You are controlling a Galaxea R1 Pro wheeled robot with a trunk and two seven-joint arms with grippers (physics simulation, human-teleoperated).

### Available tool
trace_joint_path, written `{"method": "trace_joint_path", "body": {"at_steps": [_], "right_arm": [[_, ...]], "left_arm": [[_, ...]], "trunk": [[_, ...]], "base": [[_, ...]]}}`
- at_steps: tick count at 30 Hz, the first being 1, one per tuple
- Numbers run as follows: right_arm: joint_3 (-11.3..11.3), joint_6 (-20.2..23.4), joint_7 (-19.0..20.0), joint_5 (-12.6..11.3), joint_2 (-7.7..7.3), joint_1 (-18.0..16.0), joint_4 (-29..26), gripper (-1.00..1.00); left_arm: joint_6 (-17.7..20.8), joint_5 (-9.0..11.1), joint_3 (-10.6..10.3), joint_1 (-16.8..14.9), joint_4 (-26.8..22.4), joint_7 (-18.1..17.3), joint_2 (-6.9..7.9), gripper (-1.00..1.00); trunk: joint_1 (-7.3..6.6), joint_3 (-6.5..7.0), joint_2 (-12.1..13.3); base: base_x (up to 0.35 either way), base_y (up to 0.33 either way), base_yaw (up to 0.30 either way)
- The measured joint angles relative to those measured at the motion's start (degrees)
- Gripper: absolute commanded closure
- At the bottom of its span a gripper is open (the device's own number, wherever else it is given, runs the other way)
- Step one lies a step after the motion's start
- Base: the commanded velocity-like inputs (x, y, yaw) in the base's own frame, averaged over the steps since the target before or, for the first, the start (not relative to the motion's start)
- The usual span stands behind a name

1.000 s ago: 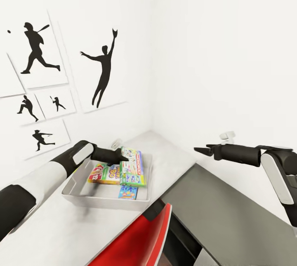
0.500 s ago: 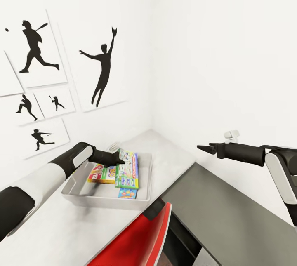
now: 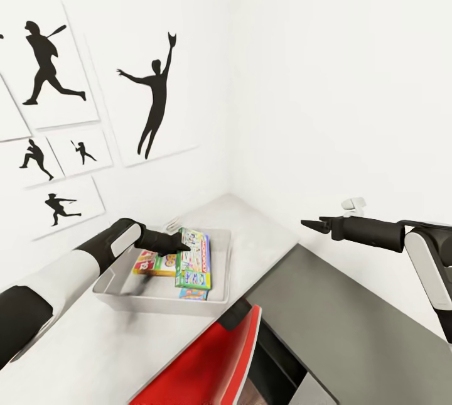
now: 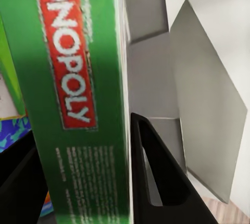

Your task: Put all the toys in the child's room - the three board games (two on the bed and one on the table), the two jigsaw puzzles on the table, and the tennis ball on the table - inside the toy box on the table in the child's room.

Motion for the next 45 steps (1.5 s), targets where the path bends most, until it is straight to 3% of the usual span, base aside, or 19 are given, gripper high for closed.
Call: {"method": "trace_joint_path", "body": {"at_steps": [3,9,13,21,25,28,40,45], "right_arm": [[-0.1,0.0,0.0,0.0,0.0,0.0,0.0,-1.0],[-0.6,0.0,0.0,0.0,0.0,0.0,0.0,-1.0],[-0.7,0.0,0.0,0.0,0.0,0.0,0.0,-1.0],[-0.9,0.0,0.0,0.0,0.0,0.0,0.0,-1.0],[-1.4,0.0,0.0,0.0,0.0,0.1,0.0,-1.0],[-1.6,0.0,0.0,0.0,0.0,0.1,0.0,-1.0],[-1.7,0.0,0.0,0.0,0.0,0.0,0.0,-1.0],[-1.8,0.0,0.0,0.0,0.0,0.1,0.0,-1.0]], "left_arm": [[-0.1,-0.1,0.0,0.2,0.0,0.0,0.07,1.0],[-1.6,-3.5,0.1,0.7,0.1,0.0,-0.05,1.0],[-3.3,-4.1,0.1,1.1,0.1,0.0,-0.03,1.0],[-5.3,-3.9,0.8,1.2,1.1,-0.4,0.29,1.0],[-5.1,-4.0,0.8,0.9,4.8,-6.8,0.42,1.0],[-5.2,-4.3,0.8,0.9,5.8,-8.5,0.44,1.0],[-4.9,-3.8,0.9,0.7,5.9,-9.2,0.38,1.0],[-5.1,-4.4,0.4,-1.0,5.4,-9.3,0.25,1.0]], "trunk": [[0.0,-0.28,0.0],[0.0,-0.82,0.0],[0.0,-1.19,0.0],[0.0,-1.92,0.0],[0.0,-2.29,0.0],[0.0,-2.56,0.0],[0.0,-3.59,0.0],[0.0,-3.68,0.0]], "base": [[0.0,0.0,0.0],[0.0,0.0,0.0],[0.0,0.0,0.0],[0.0,0.0,0.0],[0.0,0.0,0.0],[0.0,0.0,0.0],[0.0,0.0,0.0],[0.0,0.0,0.0]]}}
